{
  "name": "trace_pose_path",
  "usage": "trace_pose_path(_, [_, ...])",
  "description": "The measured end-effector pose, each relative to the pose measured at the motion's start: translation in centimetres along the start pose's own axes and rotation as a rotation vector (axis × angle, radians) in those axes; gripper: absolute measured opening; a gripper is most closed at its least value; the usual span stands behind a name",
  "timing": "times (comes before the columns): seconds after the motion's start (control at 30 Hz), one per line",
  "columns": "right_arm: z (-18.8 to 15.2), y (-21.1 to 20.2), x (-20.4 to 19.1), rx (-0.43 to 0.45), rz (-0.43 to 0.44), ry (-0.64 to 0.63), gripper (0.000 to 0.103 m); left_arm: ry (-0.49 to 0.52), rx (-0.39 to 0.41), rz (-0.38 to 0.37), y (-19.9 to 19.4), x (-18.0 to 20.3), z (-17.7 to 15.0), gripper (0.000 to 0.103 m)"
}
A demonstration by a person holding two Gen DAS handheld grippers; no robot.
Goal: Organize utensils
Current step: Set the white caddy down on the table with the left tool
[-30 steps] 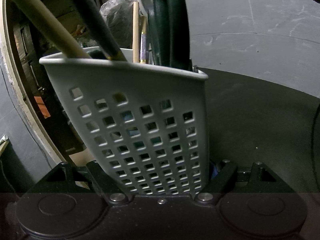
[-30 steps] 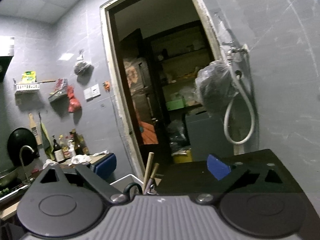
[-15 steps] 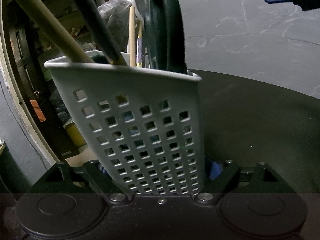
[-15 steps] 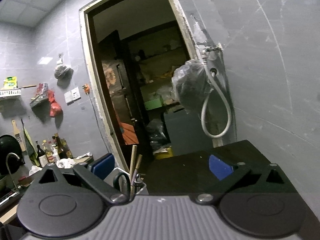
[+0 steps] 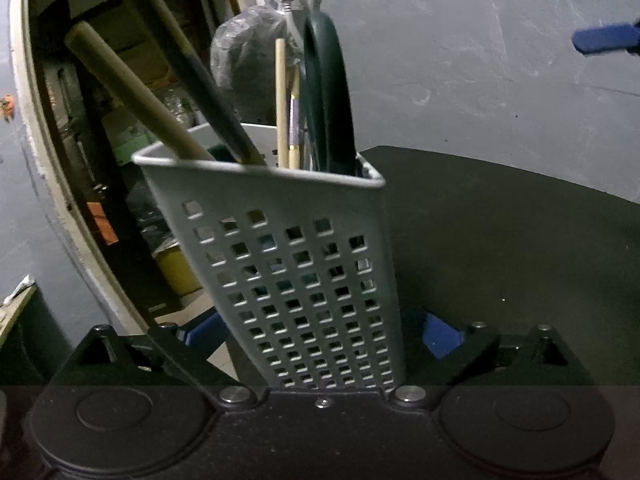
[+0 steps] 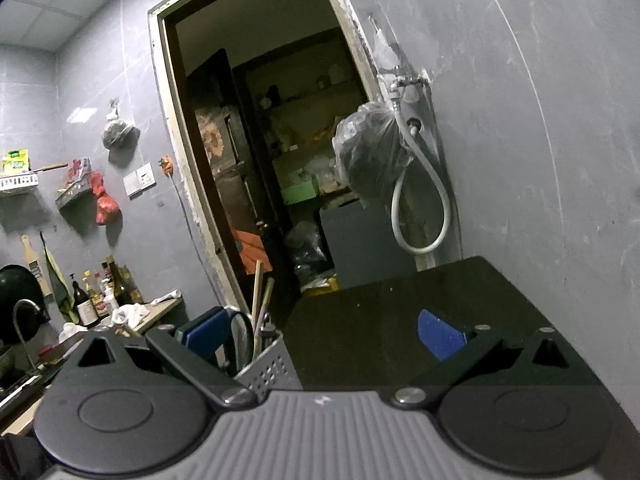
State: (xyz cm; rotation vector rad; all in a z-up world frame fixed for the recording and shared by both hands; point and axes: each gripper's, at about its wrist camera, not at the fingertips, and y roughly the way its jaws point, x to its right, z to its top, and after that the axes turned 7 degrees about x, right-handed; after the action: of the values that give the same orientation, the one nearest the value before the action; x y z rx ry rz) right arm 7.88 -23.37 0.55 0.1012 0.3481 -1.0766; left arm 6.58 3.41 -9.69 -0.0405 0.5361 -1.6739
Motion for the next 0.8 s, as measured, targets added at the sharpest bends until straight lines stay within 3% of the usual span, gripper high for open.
trace_pose_path(0.53, [-1.0,-3.9,1.4,-0.109,-0.022,0.011,0.103,-0.199,-0.016,0.180,-9.2,2.3,1.7,0.102])
trace_pose_path(0.8, [-2.3,-5.2,0.1,-0.182,-0.049,-0.016,0.103,-0.324,-0.045,0.240,-13.9,0.4,1.1,0.102])
